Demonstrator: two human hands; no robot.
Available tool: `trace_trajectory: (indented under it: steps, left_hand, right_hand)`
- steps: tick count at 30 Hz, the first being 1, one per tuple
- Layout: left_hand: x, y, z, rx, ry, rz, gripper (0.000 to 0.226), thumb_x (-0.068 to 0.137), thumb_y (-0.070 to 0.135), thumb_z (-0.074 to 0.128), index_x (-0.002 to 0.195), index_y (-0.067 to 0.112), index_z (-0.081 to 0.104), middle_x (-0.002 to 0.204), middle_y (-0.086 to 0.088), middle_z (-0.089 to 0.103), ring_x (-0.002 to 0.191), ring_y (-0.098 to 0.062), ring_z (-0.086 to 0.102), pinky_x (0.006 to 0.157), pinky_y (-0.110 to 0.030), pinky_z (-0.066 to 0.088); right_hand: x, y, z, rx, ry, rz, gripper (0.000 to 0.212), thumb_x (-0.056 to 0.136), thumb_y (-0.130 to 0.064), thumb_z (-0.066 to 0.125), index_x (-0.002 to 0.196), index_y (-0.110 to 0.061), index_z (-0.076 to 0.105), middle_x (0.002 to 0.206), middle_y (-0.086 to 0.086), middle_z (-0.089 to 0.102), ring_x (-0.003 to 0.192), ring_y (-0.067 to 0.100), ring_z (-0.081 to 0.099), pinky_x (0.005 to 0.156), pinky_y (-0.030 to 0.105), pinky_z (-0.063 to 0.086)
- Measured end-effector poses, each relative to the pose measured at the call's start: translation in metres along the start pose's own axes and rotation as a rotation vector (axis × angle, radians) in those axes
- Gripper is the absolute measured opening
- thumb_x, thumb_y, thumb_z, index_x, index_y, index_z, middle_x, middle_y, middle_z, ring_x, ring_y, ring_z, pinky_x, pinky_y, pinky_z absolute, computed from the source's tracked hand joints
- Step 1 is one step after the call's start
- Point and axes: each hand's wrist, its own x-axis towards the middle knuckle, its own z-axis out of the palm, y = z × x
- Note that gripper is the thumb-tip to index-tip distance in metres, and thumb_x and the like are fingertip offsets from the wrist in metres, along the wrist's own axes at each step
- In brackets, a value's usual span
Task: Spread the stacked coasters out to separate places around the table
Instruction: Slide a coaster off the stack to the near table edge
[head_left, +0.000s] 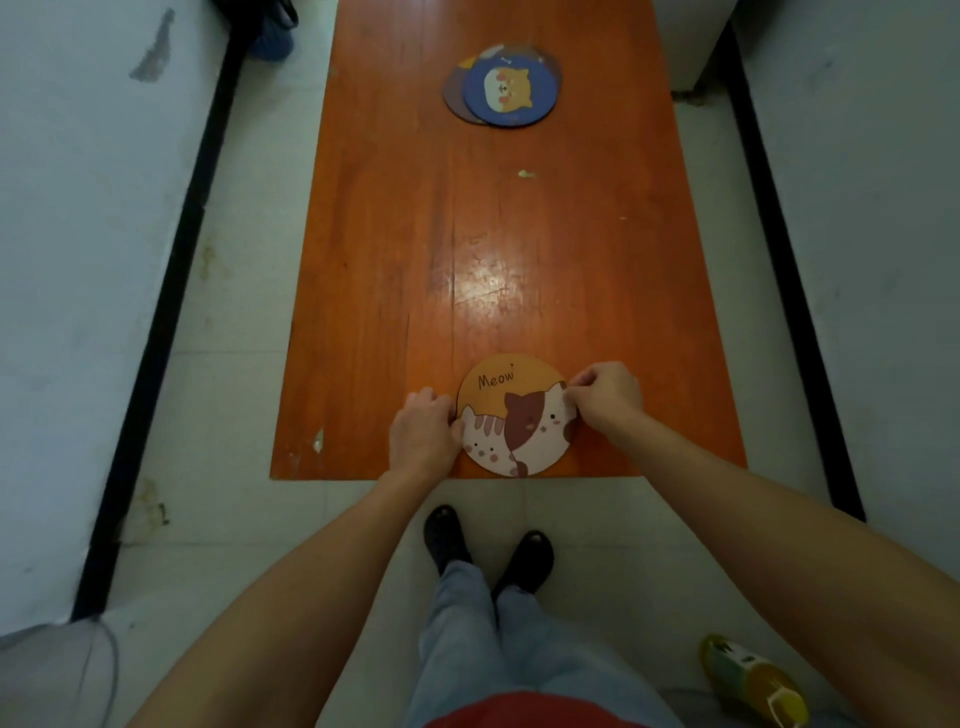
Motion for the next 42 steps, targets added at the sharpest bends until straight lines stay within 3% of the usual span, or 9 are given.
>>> trace_trajectory:
  steps: [9,12,15,19,22,28,36,39,42]
  left_hand:
    - [-0.001,-0.012,0.007,0.006,0.130,0.130,0.016,0.089,0.026,0.060,0.084,0.011,0.061,0.088,-0.004,0.052,0.081,-0.020,0.044,0.072,-0.037,0.045]
    - [0.002,-0.015,0.008,0.003,0.184,0.128,0.021,0.092,0.031,0.055,0.098,0.012,0.062,0.110,-0.011,0.057,0.101,-0.025,0.048,0.084,-0.038,0.043]
    - [0.002,-0.020,0.012,0.063,0.147,0.078,0.043,0.097,0.039,0.044,0.132,0.014,0.047,0.144,-0.018,0.041,0.135,-0.033,0.033,0.108,-0.048,0.031]
    - [-0.006,-0.029,0.024,0.185,0.064,0.127,0.059,0.098,0.049,0.021,0.149,0.021,0.018,0.159,-0.018,0.013,0.147,-0.034,0.005,0.118,-0.052,0.008]
    - [-0.006,-0.032,0.031,0.194,0.070,0.142,0.057,0.098,0.050,0.018,0.150,0.028,0.014,0.159,-0.018,0.009,0.147,-0.033,0.000,0.118,-0.053,0.005]
    - [-0.007,-0.034,0.033,0.206,0.079,0.154,0.055,0.098,0.051,0.018,0.149,0.033,0.015,0.159,-0.018,0.011,0.147,-0.034,0.001,0.118,-0.054,0.006]
    - [-0.006,-0.033,0.014,0.275,-0.055,0.181,0.057,0.097,0.054,0.018,0.149,0.032,0.011,0.160,-0.017,0.008,0.146,-0.035,0.002,0.118,-0.053,0.009]
    - [-0.008,-0.037,-0.011,0.269,-0.132,0.217,0.046,0.097,0.045,0.033,0.137,0.024,0.037,0.152,-0.015,0.031,0.140,-0.033,0.026,0.111,-0.049,0.026]
    - [-0.018,-0.052,-0.048,0.221,-0.064,0.220,0.022,0.095,0.035,0.043,0.101,0.019,0.057,0.105,-0.006,0.061,0.097,-0.024,0.058,0.085,-0.039,0.048]
  right_hand:
    - [0.000,-0.006,0.008,0.049,0.039,-0.132,0.019,0.081,-0.009,0.071,0.072,-0.022,0.060,0.077,-0.007,0.059,0.077,0.015,0.058,0.060,0.027,0.044]
    - [0.002,-0.002,0.010,0.011,0.081,-0.201,0.014,0.082,-0.013,0.071,0.081,-0.021,0.060,0.076,-0.010,0.057,0.070,0.007,0.053,0.054,0.019,0.038]
    - [0.002,0.004,0.013,-0.029,0.091,-0.283,0.014,0.084,-0.015,0.069,0.090,-0.022,0.059,0.076,-0.013,0.056,0.070,0.004,0.053,0.056,0.018,0.040]
    - [0.000,0.012,0.016,-0.089,0.095,-0.410,0.030,0.089,-0.018,0.064,0.118,-0.015,0.059,0.091,-0.004,0.062,0.085,0.014,0.058,0.075,0.030,0.050]
    - [-0.001,0.018,0.020,-0.160,0.136,-0.472,0.026,0.091,-0.021,0.061,0.116,-0.014,0.062,0.103,0.003,0.064,0.093,0.019,0.057,0.081,0.035,0.049]
    - [-0.004,0.022,0.023,-0.177,0.141,-0.462,0.028,0.092,-0.022,0.060,0.118,-0.014,0.061,0.105,0.004,0.063,0.095,0.020,0.057,0.082,0.036,0.048]
    - [-0.002,0.006,0.011,-0.528,0.169,-0.477,0.025,0.092,-0.034,0.054,0.113,-0.021,0.058,0.105,0.001,0.054,0.094,0.018,0.050,0.067,0.032,0.047]
    - [-0.012,-0.024,0.010,-0.586,0.129,-0.514,0.026,0.091,-0.033,0.055,0.114,-0.021,0.060,0.106,0.001,0.056,0.095,0.017,0.052,0.069,0.032,0.049]
    - [-0.032,-0.068,0.021,-0.559,0.073,-0.620,0.025,0.091,-0.033,0.057,0.113,-0.022,0.062,0.105,-0.002,0.062,0.085,0.012,0.052,0.065,0.026,0.044]
